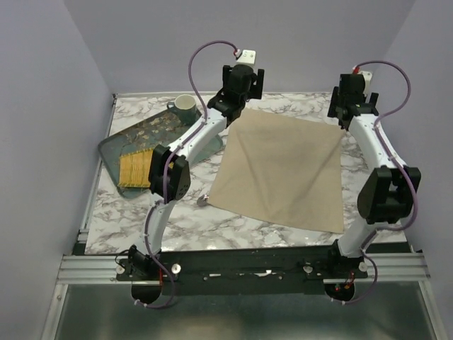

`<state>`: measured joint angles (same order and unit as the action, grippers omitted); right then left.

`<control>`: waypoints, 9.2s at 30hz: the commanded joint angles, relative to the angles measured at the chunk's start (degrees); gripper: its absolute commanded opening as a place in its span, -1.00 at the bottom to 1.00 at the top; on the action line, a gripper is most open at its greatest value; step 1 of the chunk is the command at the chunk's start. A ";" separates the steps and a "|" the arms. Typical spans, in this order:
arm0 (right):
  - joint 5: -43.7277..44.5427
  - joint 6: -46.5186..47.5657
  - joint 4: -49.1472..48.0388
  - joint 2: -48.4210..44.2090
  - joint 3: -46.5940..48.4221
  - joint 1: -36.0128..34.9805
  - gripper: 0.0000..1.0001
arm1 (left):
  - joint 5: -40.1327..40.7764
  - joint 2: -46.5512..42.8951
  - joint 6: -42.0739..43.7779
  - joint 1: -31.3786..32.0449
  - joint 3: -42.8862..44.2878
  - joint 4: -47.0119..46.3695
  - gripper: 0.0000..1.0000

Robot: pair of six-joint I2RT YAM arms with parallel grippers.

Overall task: Fold the napkin, place the utensils inside, and roll it up
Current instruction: Flatten the napkin out, then fold the napkin

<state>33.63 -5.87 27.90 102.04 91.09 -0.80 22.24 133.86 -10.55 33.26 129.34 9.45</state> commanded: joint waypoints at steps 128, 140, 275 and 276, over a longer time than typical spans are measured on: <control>-21.83 -22.61 12.36 -16.26 -38.18 12.41 -0.25 | -22.23 -37.27 -25.57 9.72 -64.21 5.49 0.32; -21.94 -12.59 10.16 -19.42 -31.07 -16.31 0.32 | -14.79 -59.99 -23.48 4.89 -65.44 11.36 0.37; -15.87 2.88 1.90 15.90 4.53 9.76 -0.94 | -5.10 -62.85 -8.88 8.05 -62.63 19.46 0.97; -15.87 2.88 1.89 16.26 4.88 9.94 -0.93 | -5.10 -62.76 -8.96 8.05 -62.63 19.46 0.97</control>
<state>17.15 -3.44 30.09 115.83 93.10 7.64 15.27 70.54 -20.27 40.99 65.08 28.86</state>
